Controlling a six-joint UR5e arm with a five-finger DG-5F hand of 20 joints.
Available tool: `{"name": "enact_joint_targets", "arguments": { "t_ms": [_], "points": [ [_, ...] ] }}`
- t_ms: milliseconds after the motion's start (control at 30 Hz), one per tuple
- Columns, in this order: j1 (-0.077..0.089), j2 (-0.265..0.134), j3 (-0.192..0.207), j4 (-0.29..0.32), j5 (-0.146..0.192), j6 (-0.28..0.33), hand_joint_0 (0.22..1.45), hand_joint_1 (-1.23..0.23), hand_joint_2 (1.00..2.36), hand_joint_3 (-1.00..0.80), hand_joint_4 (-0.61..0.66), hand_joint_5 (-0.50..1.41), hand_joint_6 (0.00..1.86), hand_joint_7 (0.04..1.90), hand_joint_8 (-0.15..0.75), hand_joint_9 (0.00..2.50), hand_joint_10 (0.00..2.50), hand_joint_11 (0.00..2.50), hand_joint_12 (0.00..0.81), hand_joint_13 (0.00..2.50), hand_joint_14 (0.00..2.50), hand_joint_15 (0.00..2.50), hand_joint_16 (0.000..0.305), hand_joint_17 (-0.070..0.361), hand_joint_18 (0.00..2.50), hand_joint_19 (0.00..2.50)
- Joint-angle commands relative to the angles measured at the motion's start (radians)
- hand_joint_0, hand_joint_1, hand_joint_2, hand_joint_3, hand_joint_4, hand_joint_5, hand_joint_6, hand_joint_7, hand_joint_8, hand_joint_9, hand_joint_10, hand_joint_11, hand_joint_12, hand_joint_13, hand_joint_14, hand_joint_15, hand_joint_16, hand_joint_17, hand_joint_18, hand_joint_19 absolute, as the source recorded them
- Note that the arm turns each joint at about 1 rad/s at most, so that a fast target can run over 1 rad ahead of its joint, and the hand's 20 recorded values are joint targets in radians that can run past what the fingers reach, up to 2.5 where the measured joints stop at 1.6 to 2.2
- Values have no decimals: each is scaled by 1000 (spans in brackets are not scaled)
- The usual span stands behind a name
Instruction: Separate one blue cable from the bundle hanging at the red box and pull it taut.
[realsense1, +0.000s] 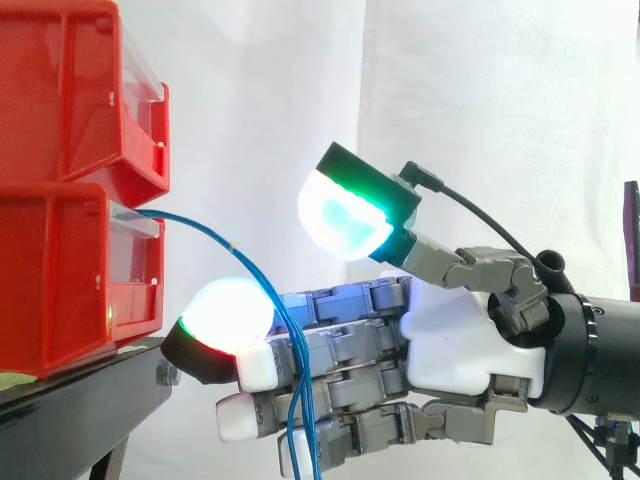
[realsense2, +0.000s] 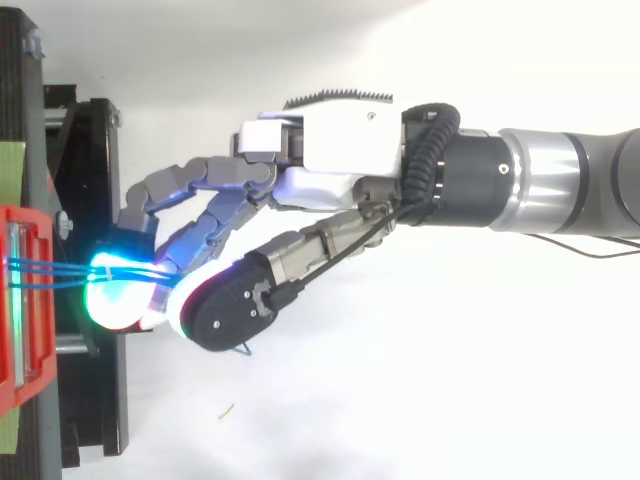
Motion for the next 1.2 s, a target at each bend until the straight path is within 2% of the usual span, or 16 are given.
{"name": "enact_joint_targets", "arguments": {
  "t_ms": [0, 300, 700, 833, 967, 1167],
  "points": [
    [-5, -1, 5, 0, -8, -1, 582, -517, 1001, -487, 312, -148, 504, 975, 345, 833, 13, 397, 324, 698, 13, 365, 34, 77, 775, 434],
    [-8, -1, 8, 5, -14, -18, 601, -565, 1004, -456, 309, -137, 504, 1024, 350, 846, 13, 408, 323, 706, 13, 362, 34, 77, 779, 436],
    [-6, -1, 9, 17, -13, -30, 692, -568, 1020, -241, 280, -126, 504, 1091, 347, 861, 13, 404, 320, 710, 13, 366, 34, 76, 785, 446],
    [-6, -1, 8, 17, -13, -36, 680, -569, 1016, -312, 283, -126, 504, 1090, 348, 862, 15, 419, 320, 712, 14, 361, 34, 76, 790, 446],
    [-8, -1, 8, 17, -13, -38, 635, -491, 1006, -437, 290, -125, 504, 1097, 346, 870, 13, 417, 318, 717, 13, 366, 34, 76, 795, 452],
    [-8, -1, 9, 17, -13, -41, 677, -468, 1017, -313, 275, -116, 504, 1127, 348, 901, 14, 426, 317, 740, 13, 379, 34, 76, 808, 457]
  ]
}}
